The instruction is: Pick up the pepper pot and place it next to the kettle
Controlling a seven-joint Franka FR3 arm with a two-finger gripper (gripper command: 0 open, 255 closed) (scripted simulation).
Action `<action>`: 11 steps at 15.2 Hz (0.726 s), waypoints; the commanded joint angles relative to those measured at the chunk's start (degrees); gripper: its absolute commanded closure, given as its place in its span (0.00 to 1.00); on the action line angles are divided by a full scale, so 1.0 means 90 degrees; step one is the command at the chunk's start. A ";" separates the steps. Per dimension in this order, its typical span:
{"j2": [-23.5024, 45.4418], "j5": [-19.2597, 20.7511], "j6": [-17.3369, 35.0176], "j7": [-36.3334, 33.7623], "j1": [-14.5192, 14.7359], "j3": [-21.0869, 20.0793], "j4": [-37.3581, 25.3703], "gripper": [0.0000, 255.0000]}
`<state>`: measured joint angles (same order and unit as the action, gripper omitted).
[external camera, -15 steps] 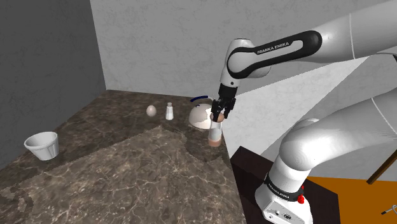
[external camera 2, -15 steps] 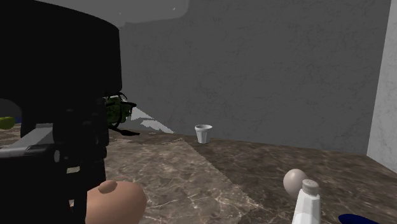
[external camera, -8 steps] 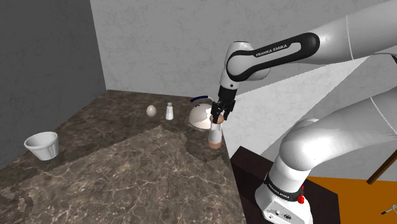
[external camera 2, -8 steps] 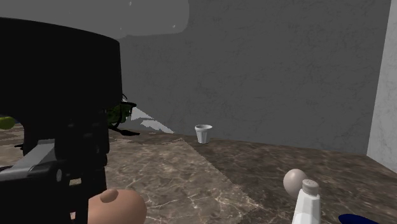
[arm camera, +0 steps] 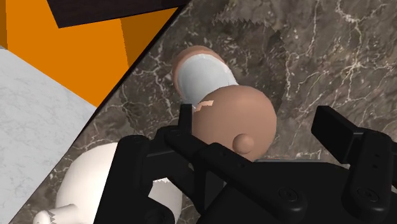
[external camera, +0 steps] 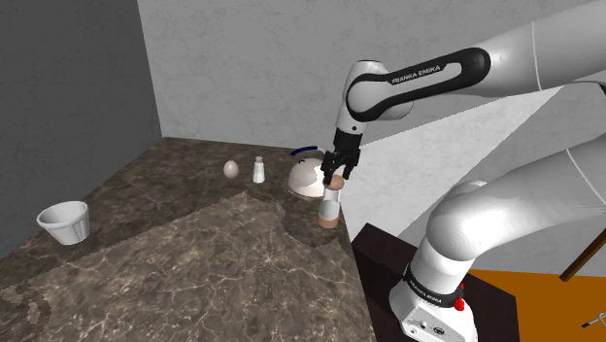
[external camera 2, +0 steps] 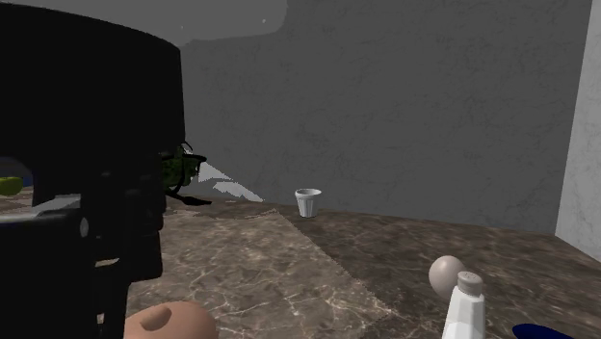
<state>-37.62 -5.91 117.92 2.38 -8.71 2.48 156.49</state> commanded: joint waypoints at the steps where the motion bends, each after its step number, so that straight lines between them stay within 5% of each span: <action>1: -0.0118 0.0038 -0.0377 -0.0010 -0.0027 0.0021 -0.0251 0.00; 3: -0.0222 0.0076 -0.0803 -0.0022 -0.0052 0.0045 -0.0572 0.00; 11: -0.0222 0.0076 -0.0803 -0.0022 -0.0053 0.0044 -0.0572 0.00</action>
